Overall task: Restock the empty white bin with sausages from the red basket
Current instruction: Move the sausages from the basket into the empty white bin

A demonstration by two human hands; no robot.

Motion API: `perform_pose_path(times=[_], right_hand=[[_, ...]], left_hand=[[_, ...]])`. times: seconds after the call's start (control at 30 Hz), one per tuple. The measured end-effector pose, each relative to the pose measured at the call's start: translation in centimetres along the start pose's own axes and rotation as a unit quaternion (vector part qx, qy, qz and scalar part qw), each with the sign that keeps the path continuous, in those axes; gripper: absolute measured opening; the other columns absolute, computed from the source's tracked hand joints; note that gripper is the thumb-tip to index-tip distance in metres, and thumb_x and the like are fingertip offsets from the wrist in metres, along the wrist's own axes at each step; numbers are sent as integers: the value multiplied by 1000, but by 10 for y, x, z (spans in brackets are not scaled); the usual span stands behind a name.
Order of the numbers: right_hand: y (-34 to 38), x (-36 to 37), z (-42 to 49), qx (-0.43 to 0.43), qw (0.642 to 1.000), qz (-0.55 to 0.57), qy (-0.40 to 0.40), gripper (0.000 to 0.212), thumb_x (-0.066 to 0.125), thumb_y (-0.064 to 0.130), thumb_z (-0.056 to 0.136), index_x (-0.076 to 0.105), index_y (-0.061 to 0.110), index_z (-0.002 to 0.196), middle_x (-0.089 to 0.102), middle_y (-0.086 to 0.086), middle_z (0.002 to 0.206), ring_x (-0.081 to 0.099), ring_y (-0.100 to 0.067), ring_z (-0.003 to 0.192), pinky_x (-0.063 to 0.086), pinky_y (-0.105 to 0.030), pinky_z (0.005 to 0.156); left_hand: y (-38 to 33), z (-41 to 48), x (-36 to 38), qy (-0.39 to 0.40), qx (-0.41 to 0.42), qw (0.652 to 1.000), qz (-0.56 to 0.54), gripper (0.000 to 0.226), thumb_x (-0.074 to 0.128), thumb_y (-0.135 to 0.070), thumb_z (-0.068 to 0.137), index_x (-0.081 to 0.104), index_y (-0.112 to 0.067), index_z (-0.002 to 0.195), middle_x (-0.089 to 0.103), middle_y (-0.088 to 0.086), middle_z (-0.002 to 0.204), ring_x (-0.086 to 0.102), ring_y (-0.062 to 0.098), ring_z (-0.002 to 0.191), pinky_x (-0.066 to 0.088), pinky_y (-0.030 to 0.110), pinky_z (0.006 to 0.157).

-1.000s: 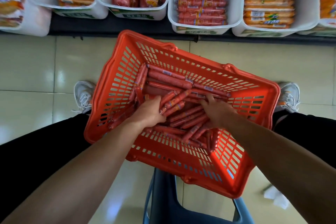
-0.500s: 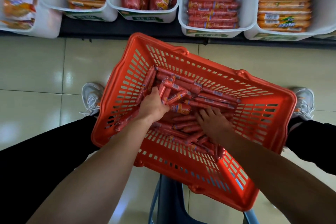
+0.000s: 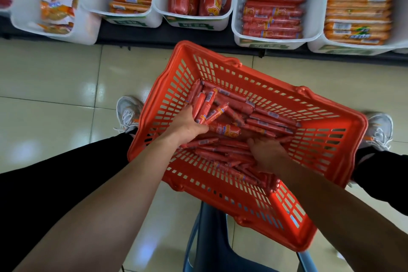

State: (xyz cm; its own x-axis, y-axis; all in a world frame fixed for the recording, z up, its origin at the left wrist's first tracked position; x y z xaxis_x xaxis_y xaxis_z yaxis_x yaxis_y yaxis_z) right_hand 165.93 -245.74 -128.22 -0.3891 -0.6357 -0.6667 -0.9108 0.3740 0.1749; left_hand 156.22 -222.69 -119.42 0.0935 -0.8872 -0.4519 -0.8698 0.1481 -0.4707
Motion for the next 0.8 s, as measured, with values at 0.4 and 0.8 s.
perform_pose_path(times=[0.4,0.8], right_hand=[[-13,-28,-12,42,983,177,-5,113,60,81,45,38,34,145,59,-7,136,59,-31,121,49,-38,101],[-35,-132,-84,86,954,264,-116,63,77,58,64,61,37,121,70,3,112,66,-23,104,49,-28,85]], left_hand=[[-3,-6,0,-22,-4,1000,-8,51,79,-27,78,53,-23,122,65,0,106,64,16,95,50,33,87],[-59,-62,-57,-92,58,994,17,41,77,-23,76,55,-22,110,64,0,94,62,19,83,43,31,70]])
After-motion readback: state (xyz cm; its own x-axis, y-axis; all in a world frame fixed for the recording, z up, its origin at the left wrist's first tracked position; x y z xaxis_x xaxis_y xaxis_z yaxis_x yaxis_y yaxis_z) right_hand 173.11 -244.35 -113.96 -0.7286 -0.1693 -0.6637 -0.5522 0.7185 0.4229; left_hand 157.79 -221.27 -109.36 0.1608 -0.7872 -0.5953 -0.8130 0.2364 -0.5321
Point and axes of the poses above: each hand's wrist, its own z-axis towards the middle knuckle, its own x-axis out of the palm, y = z × x, the point moved 6 cm from there along z, towards the middle knuckle
